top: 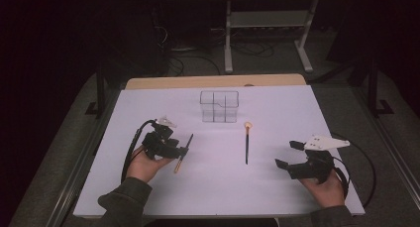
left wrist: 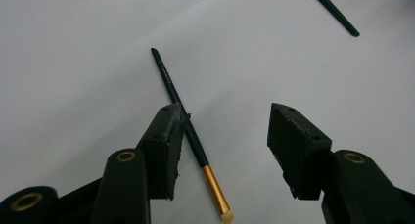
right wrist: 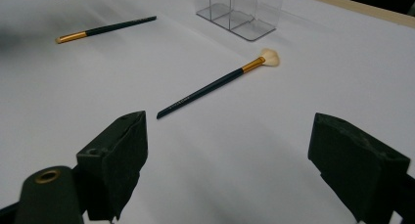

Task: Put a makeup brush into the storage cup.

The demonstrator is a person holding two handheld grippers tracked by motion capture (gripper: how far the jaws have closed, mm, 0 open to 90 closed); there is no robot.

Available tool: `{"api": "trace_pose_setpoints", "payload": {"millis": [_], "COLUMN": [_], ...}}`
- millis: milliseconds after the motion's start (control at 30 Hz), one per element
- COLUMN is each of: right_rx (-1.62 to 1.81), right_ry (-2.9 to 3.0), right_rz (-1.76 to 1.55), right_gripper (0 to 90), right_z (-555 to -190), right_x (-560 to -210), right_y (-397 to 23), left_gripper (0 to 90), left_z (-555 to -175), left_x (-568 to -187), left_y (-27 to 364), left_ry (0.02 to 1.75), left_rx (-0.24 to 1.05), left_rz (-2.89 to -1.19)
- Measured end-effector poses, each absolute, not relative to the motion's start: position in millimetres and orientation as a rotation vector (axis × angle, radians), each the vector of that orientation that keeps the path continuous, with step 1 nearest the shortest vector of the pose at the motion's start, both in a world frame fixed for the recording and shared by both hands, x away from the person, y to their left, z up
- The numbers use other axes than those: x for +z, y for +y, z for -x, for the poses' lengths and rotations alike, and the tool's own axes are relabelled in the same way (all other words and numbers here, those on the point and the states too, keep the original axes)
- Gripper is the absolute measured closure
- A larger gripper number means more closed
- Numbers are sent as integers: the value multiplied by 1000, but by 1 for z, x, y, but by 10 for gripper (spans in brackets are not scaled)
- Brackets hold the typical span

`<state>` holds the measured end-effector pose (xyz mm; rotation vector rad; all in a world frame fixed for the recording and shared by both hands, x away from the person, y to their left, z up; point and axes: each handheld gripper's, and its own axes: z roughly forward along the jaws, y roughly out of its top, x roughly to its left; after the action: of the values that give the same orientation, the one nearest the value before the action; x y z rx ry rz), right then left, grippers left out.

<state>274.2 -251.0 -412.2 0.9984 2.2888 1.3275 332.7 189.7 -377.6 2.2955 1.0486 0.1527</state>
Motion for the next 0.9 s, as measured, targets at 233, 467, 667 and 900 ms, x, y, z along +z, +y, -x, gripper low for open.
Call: {"api": "trace_pose_setpoints", "payload": {"millis": [233,467,667,900], "right_rx": [1316,1307,1303,1301], "right_ry": [2304,2309,2313,2307], "right_rz": [-991,-992,-992,-973], "right_gripper": [139,139,139,142], "right_z": [-274,-275,-275,-273], "right_x": [-413,-413,-414,-411], "right_y": [-249,-249,-249,-246], "left_gripper": [505,543,579,643], "left_z": [-340,-346,-349,-351], "left_x": [-388,-396,-403,-409], "left_y": [184,181,181,178], "left_ry": [1090,1125,1163,1174], "left_rx": [157,139,100,99], "left_rz": [-2348,-2378,-2378,-2400]}}
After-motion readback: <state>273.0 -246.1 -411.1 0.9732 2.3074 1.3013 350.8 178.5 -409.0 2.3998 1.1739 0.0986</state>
